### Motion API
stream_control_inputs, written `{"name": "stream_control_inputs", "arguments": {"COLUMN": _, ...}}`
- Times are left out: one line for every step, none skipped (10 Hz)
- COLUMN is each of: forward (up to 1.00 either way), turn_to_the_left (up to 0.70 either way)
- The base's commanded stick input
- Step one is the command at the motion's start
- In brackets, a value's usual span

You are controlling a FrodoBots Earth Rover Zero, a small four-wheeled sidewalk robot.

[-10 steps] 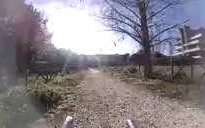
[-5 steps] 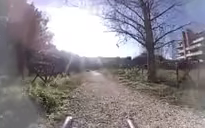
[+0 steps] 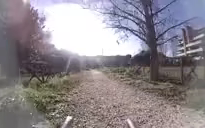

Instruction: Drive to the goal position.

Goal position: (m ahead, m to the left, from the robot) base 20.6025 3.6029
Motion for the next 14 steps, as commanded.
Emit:
{"name": "stream_control_inputs", "arguments": {"forward": 0.5, "turn_to_the_left": 0.0}}
{"name": "stream_control_inputs", "arguments": {"forward": 0.5, "turn_to_the_left": 0.0}}
{"name": "stream_control_inputs", "arguments": {"forward": 0.5, "turn_to_the_left": 0.0}}
{"name": "stream_control_inputs", "arguments": {"forward": 0.5, "turn_to_the_left": 0.0}}
{"name": "stream_control_inputs", "arguments": {"forward": 0.5, "turn_to_the_left": 0.0}}
{"name": "stream_control_inputs", "arguments": {"forward": 0.5, "turn_to_the_left": 0.0}}
{"name": "stream_control_inputs", "arguments": {"forward": 0.5, "turn_to_the_left": 0.0}}
{"name": "stream_control_inputs", "arguments": {"forward": 0.5, "turn_to_the_left": 0.0}}
{"name": "stream_control_inputs", "arguments": {"forward": 0.5, "turn_to_the_left": 0.0}}
{"name": "stream_control_inputs", "arguments": {"forward": 0.5, "turn_to_the_left": 0.0}}
{"name": "stream_control_inputs", "arguments": {"forward": 0.5, "turn_to_the_left": 0.0}}
{"name": "stream_control_inputs", "arguments": {"forward": 0.5, "turn_to_the_left": 0.0}}
{"name": "stream_control_inputs", "arguments": {"forward": 0.5, "turn_to_the_left": 0.0}}
{"name": "stream_control_inputs", "arguments": {"forward": 0.5, "turn_to_the_left": 0.0}}
